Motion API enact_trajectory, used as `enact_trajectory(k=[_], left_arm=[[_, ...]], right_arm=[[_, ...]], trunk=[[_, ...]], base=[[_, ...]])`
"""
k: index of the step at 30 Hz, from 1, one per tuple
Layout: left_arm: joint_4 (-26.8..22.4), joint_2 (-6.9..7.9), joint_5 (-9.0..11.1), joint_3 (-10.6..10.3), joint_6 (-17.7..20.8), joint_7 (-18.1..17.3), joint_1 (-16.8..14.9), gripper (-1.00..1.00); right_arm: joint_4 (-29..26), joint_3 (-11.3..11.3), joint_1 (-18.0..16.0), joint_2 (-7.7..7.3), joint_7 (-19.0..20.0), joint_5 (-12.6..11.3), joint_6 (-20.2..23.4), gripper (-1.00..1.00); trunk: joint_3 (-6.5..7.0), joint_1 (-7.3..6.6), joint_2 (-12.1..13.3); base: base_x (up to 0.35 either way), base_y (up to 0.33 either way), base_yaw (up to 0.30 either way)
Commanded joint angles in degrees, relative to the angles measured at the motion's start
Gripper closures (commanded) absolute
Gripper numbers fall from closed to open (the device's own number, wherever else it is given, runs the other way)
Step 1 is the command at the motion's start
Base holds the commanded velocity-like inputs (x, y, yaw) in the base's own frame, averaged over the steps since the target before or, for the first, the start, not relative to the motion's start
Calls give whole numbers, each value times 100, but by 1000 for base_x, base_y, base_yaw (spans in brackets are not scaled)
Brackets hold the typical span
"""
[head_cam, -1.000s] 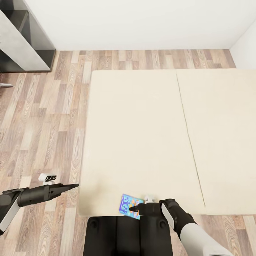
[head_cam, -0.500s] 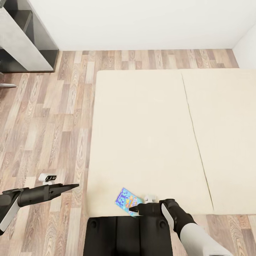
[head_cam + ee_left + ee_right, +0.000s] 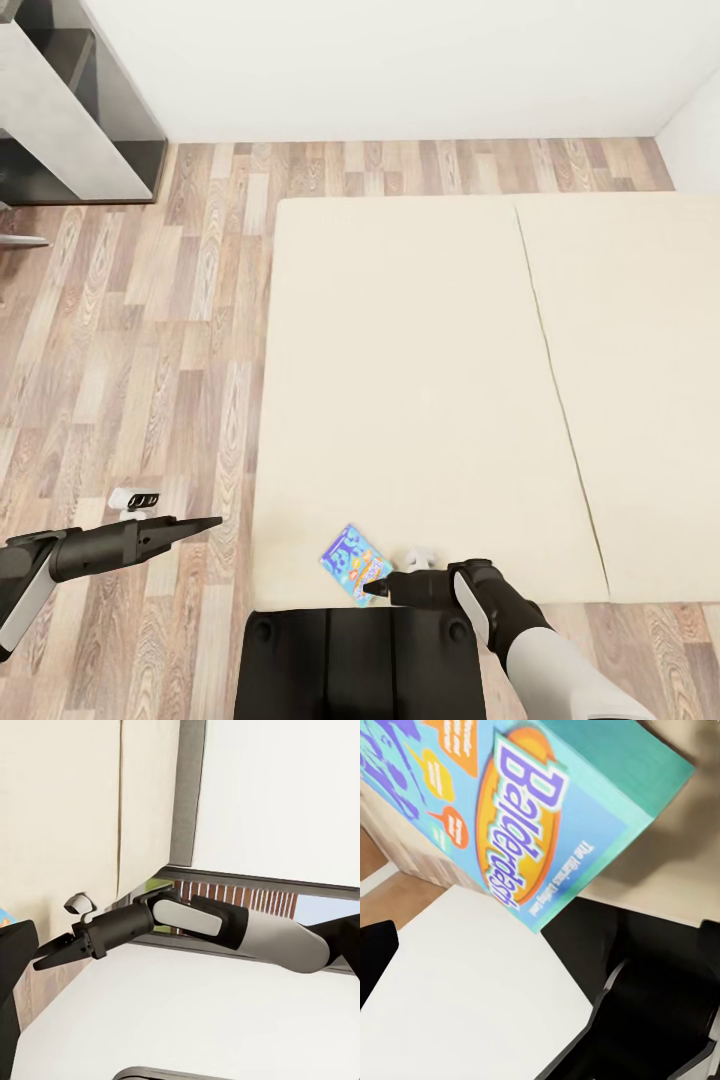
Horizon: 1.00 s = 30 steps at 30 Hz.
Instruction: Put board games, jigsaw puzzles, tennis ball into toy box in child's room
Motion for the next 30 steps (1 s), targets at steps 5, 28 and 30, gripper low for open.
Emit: enact_trajectory(k=[5, 28, 30], left_arm=[[-1, 2, 1, -3, 61, -19, -1, -100], [-1, 9, -4, -3, 61, -19, -1, -100], [-1, 8, -2, -3, 61, -19, -1, -100]], right_arm=[[-12, -34, 0, 5, 10, -12, 49, -100], [-29, -35, 0, 15, 18, -39, 48, -100], [-33, -32, 0, 25, 13, -39, 49, -100]], trunk=[[-6, 3, -9], [-6, 3, -9], [-6, 3, -9]], base=[[0, 1, 0], [0, 0, 0], [0, 0, 0]])
